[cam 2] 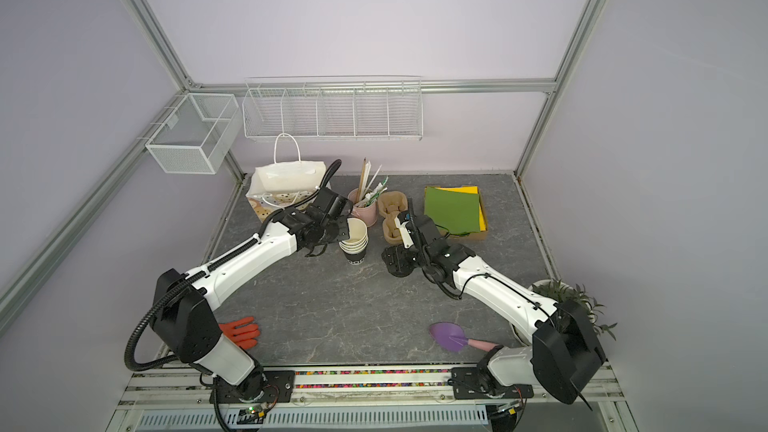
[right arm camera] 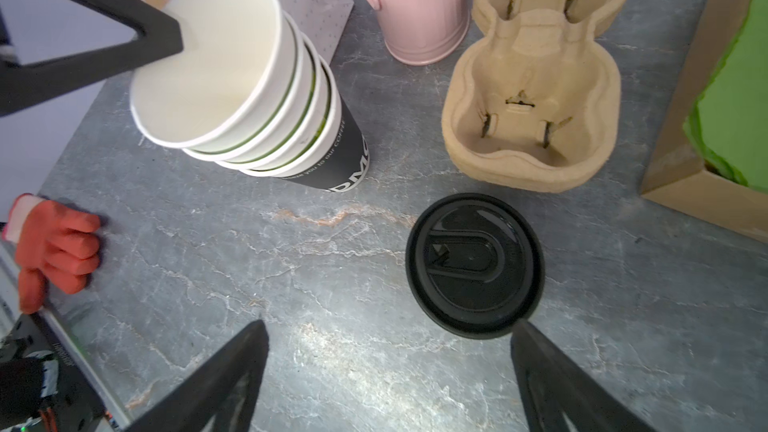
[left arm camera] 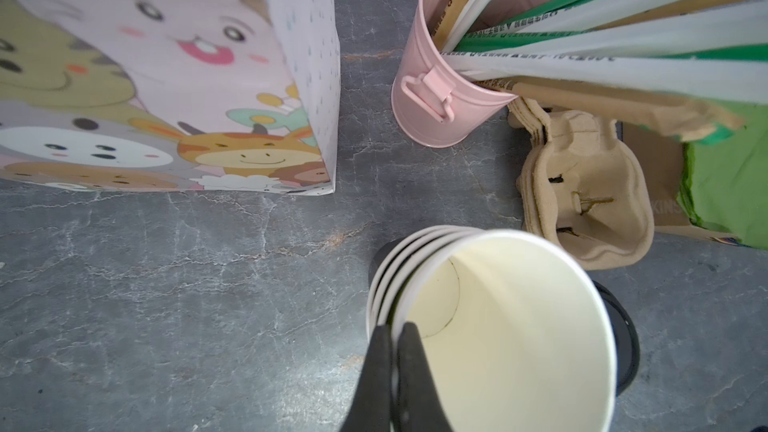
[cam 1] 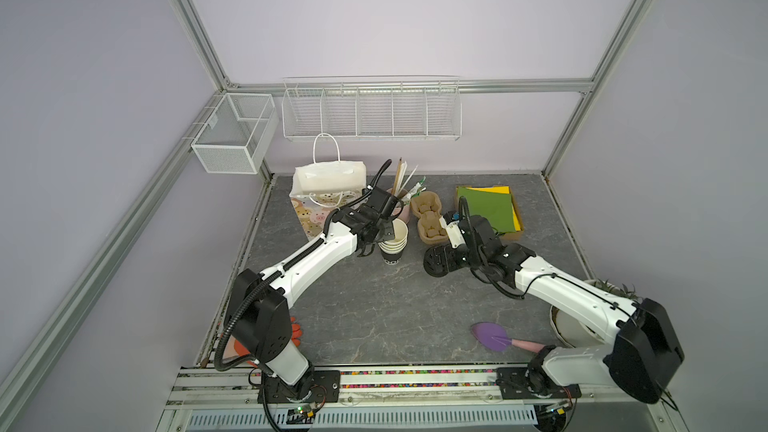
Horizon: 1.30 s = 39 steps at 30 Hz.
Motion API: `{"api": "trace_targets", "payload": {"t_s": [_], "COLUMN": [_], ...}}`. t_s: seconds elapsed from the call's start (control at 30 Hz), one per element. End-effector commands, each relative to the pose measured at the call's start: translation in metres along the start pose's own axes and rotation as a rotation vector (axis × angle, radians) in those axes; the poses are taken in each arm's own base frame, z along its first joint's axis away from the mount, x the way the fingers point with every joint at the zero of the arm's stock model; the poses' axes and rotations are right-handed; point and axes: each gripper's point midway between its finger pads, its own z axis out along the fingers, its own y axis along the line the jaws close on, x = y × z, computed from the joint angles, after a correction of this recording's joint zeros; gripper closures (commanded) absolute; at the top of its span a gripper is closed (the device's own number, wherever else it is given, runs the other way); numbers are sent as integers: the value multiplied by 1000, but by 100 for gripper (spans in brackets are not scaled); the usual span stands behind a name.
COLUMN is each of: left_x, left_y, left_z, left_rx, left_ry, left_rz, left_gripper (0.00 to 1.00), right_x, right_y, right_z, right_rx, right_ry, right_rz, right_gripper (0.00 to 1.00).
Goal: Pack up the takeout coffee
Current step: 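Lower the left gripper into the top green paper cup and close it on the rim, then lift the green paper cup off the stack with the left gripper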
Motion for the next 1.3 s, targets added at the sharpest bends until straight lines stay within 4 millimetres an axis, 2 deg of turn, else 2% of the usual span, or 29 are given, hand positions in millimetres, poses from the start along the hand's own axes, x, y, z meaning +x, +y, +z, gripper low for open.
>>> {"api": "trace_targets", "payload": {"t_s": [0.0, 0.4, 0.57, 0.8, 1.27], "left_x": [-9, -27, -40, -49, -74], "left_y": [-5, -14, -12, -9, -12], "left_z": [-14, -27, -34, -26, -23], "left_rx": [37, 135, 120, 101, 70], "left_ry": [-50, -170, -215, -224, -272], "left_rz": [-31, -105, -99, -91, -60], "left_gripper": [100, 100, 100, 100, 100], "right_x": [-9, -20, -18, -12, -2], "right_y": [20, 33, 30, 28, 18], "right_z": [4, 10, 14, 19, 28], "right_rx": [-98, -178, -154, -145, -96], "right_ry": [-9, -35, -29, -15, 0], "right_rz": [42, 160, 166, 171, 171], "right_gripper": [6, 6, 5, 4, 4]}}
